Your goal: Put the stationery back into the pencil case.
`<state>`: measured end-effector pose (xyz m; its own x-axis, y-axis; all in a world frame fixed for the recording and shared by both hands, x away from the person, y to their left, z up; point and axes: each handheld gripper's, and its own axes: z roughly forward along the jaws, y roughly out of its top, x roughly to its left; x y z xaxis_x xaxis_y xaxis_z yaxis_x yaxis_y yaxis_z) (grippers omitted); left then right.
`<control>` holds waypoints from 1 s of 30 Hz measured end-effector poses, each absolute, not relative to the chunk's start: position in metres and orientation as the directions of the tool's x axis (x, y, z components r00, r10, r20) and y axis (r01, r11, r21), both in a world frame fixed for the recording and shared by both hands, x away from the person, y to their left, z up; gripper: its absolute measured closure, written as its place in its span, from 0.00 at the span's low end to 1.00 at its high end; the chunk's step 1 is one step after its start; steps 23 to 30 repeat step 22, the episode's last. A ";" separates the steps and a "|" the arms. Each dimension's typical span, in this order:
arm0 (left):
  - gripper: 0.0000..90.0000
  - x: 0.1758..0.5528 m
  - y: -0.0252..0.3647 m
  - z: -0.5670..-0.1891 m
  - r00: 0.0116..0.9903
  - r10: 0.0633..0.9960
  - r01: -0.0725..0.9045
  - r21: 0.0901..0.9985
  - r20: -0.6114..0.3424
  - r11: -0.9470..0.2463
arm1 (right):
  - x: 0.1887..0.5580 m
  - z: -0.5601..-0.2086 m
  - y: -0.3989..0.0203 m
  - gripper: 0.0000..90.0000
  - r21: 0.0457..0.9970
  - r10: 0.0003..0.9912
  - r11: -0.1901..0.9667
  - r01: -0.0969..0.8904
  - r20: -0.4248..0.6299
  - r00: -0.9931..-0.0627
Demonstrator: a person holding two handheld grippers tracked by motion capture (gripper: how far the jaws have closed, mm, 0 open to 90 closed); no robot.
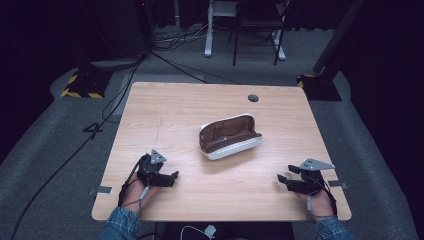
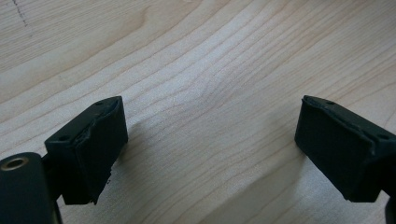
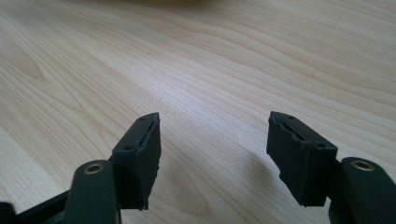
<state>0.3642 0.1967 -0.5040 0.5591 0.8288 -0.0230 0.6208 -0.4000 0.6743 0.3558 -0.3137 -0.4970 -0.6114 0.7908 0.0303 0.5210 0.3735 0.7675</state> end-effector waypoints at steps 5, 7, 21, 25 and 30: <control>0.11 0.364 0.197 -0.504 0.560 0.828 0.620 0.674 -0.022 -0.401 | 0.356 -0.502 -0.310 0.39 0.753 0.785 0.388 0.531 0.032 -0.619; 0.11 0.364 0.197 -0.504 0.560 0.828 0.620 0.674 -0.022 -0.401 | 0.356 -0.503 -0.309 0.36 0.755 0.781 0.397 0.521 0.020 -0.624; 0.11 0.365 0.195 -0.504 0.558 0.829 0.618 0.678 -0.022 -0.398 | 0.356 -0.505 -0.299 0.17 0.735 0.779 0.430 0.525 -0.007 -0.628; 0.11 0.365 0.195 -0.504 0.558 0.829 0.618 0.678 -0.023 -0.398 | 0.356 -0.505 -0.299 0.17 0.735 0.779 0.430 0.525 -0.007 -0.628; 0.11 0.365 0.195 -0.504 0.558 0.829 0.618 0.678 -0.023 -0.398 | 0.356 -0.505 -0.299 0.17 0.735 0.779 0.430 0.525 -0.007 -0.628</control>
